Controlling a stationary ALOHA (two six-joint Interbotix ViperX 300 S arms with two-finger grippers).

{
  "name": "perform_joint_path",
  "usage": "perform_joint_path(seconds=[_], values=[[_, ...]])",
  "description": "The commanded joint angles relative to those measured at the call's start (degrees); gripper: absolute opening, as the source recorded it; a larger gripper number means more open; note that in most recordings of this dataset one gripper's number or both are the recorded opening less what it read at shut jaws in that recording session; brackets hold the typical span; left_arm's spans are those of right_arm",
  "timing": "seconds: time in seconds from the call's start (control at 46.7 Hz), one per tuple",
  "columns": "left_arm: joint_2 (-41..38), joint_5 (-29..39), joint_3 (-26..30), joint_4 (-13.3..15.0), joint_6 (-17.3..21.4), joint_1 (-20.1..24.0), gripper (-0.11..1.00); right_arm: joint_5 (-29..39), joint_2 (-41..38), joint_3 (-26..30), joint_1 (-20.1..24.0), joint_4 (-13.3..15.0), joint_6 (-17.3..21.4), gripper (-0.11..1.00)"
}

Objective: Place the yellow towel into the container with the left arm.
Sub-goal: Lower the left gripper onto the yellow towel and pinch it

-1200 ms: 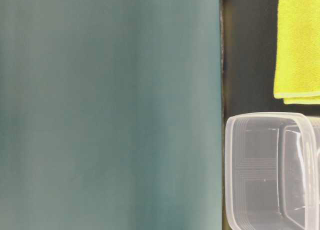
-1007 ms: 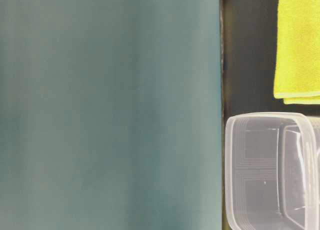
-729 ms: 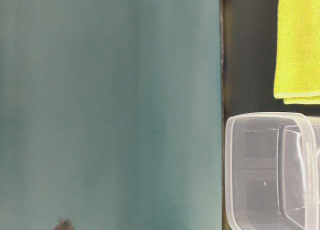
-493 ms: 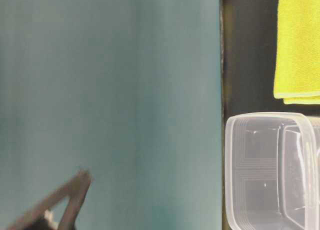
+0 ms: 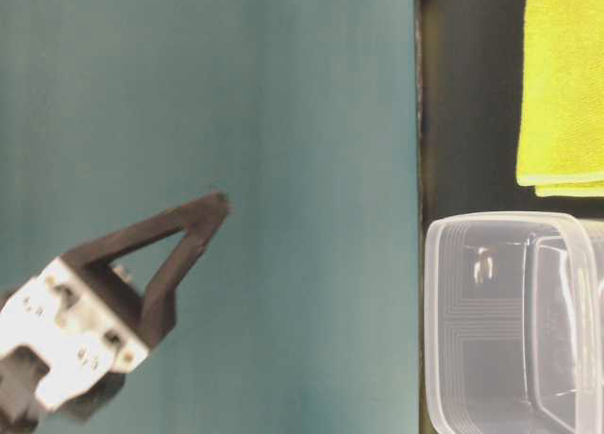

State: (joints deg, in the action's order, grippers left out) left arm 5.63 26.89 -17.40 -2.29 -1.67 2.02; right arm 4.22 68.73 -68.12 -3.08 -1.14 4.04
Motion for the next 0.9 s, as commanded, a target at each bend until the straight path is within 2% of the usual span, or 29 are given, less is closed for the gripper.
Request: perform_joint_path(seconds=[0.0, 0.193, 0.257, 0.3, 0.493, 0.643, 0.879], values=[[-3.3, 1.6, 4.8, -0.2, -0.3, -0.3, 0.18, -0.3, 1.8, 0.8, -0.7, -0.2, 0.0, 0.81], [-13.4, 6.8, 12.5, -0.2, 0.0, 0.1, 0.73, -0.2, 6.5, 1.0, -0.9, -0.2, 0.0, 0.82], [-17.1, 9.6, 15.3, -0.2, 0.2, 0.0, 0.86, -0.3, 7.4, 1.1, -0.9, -0.2, 0.0, 0.82], [-19.4, 11.3, 17.1, -0.2, 0.4, 0.0, 0.9, -0.2, 7.7, 1.1, -0.9, -0.3, 0.1, 0.82], [-28.4, 16.2, 24.1, -0.2, 3.1, -0.4, 0.91, 0.6, 8.3, 1.2, -0.9, -0.2, 0.0, 0.82], [-34.3, 18.8, 27.8, -0.2, 3.8, -1.2, 0.91, 1.4, 8.3, 1.1, -0.9, -0.2, 0.0, 0.82], [-40.3, 18.6, 28.8, -0.2, 4.6, -1.2, 0.91, 1.4, 8.3, 1.2, -0.9, -0.3, 0.1, 0.82]])
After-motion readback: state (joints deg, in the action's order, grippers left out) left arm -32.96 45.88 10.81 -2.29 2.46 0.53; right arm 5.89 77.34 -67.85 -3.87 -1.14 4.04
